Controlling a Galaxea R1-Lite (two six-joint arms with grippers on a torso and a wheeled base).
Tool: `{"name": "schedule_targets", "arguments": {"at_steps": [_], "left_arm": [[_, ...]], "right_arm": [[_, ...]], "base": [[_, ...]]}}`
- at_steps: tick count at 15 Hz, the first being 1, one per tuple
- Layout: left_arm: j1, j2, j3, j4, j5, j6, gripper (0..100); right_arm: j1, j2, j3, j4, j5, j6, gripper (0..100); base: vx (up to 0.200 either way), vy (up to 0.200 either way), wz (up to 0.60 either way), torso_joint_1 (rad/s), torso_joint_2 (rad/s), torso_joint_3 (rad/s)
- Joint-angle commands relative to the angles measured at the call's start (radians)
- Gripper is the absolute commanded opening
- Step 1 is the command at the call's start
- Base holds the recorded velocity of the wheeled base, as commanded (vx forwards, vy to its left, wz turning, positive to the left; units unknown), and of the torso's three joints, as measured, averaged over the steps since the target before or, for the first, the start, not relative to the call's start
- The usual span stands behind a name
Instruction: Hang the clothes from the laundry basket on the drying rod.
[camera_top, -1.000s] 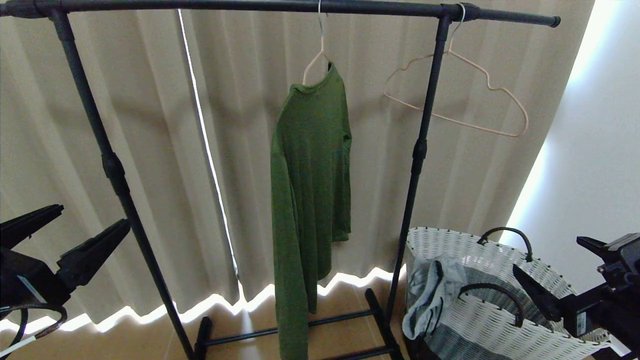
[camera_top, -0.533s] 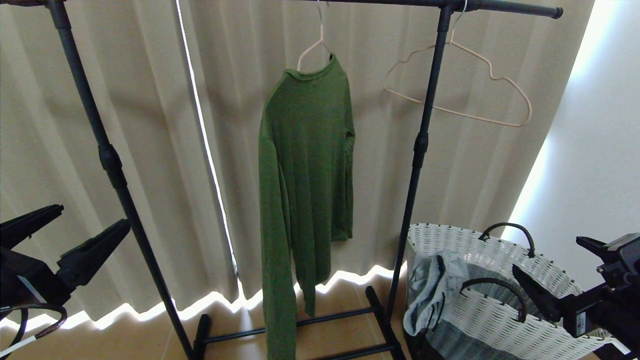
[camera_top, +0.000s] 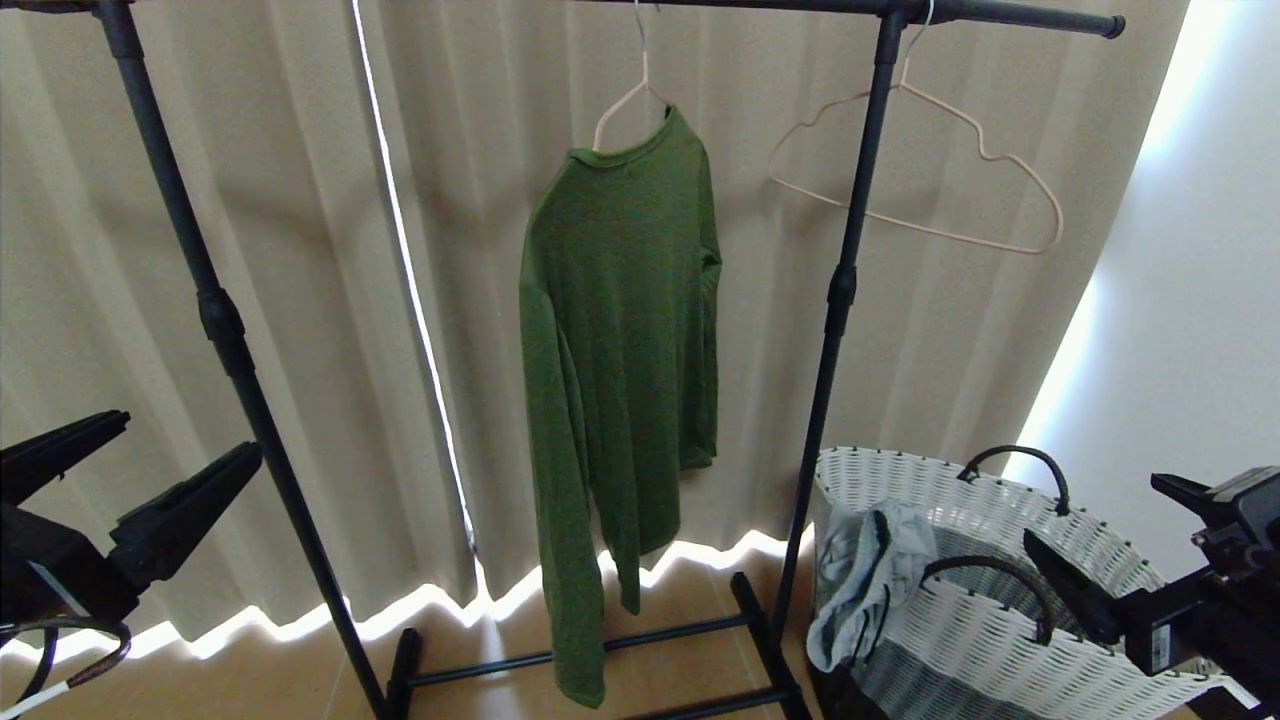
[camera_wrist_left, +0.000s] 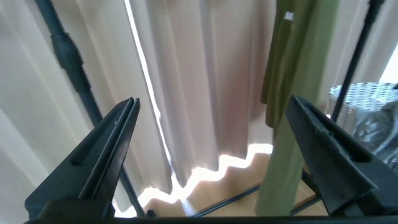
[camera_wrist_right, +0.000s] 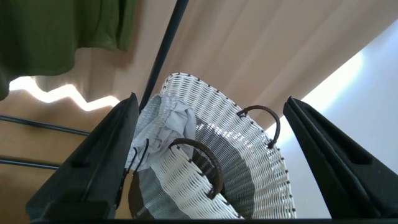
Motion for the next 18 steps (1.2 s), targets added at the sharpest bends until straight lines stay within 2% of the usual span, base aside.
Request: {"name": "schedule_targets", "arguments": {"at_steps": [1,3,12,18], "left_arm": [[-0.009,-0.015,0.005,0.001,0.000,0.001,100],[-0.009,-0.010,0.005,0.001,0.000,0.001,100],[-0.009,-0.012,0.010,0.002,0.000,0.001,100],[-0.009,-0.010,0.020,0.002,0.000,0.003,100]], "right_arm": [[0.000,0.003,0.000,0.002,0.000,0.000,100],[0.000,0.015,0.000,-0.003,0.000,0.001,100],[0.000,0.021,0.000,-0.002,0.000,0.000,100],[0.000,0.006,0.024,-0.012,0.000,0.000,100]], "base": [[0.000,0.000,0.00,0.000,0.00,0.000],[0.000,0.000,0.00,0.000,0.00,0.000],[0.000,-0.200,0.00,0.002,0.00,0.001],[0.000,0.000,0.00,0.000,0.00,0.000]]}}
